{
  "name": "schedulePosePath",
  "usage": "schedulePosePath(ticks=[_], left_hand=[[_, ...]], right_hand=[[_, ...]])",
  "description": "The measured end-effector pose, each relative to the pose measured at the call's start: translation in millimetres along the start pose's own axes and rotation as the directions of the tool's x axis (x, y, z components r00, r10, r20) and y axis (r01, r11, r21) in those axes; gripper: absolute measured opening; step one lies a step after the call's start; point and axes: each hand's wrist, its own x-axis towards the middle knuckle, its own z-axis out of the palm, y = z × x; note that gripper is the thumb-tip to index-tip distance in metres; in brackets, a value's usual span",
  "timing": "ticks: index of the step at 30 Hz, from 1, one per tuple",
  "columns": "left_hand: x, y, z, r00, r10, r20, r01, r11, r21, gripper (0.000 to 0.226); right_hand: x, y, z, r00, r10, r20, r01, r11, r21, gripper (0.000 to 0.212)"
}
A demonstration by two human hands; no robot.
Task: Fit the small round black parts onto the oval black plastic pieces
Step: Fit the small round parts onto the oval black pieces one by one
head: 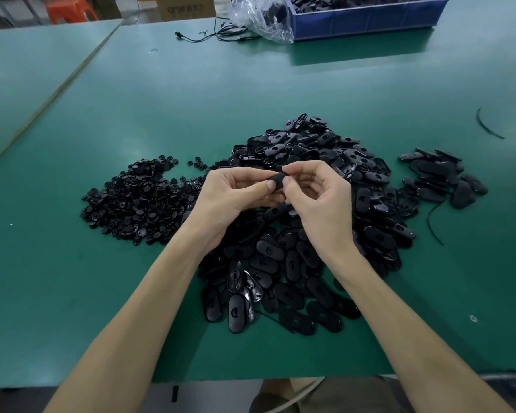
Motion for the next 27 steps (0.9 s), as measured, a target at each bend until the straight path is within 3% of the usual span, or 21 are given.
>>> schedulePosePath(ticks=[8,16,20,23,27], left_hand=[[1.4,-1.8,-0.7,1.0,0.014,-0.027,-0.014,1.0,0.024,0.013],[11.3,12.0,7.5,0.976,0.168,-0.135,-0.12,0.944,0.308,0.012],[31.1,37.7,36.8,0.966,0.256,-0.029,-0.202,0.823,0.531,0.016],[50.5,50.8,78.2,0.97,0.213,0.115,-0.238,0.75,0.617,0.019],[75.1,43.6,141.3,0.958,0.111,0.265,-0.25,0.78,0.574,0.017]], right_hand=[[-1.2,-3.6,0.4,1.0,-0.011,-0.004,0.011,1.0,0.001,0.015],[-0.3,4.8,3.5,0.997,0.018,0.069,-0.006,0.986,-0.165,0.024],[-1.7,5.3,6.5,0.985,0.018,0.172,0.027,0.966,-0.256,0.021],[0.8,10.7,7.4,0.98,0.065,0.188,0.008,0.931,-0.364,0.033],[-3.1,20.3,3.0,0.951,0.049,0.306,0.057,0.943,-0.328,0.03]])
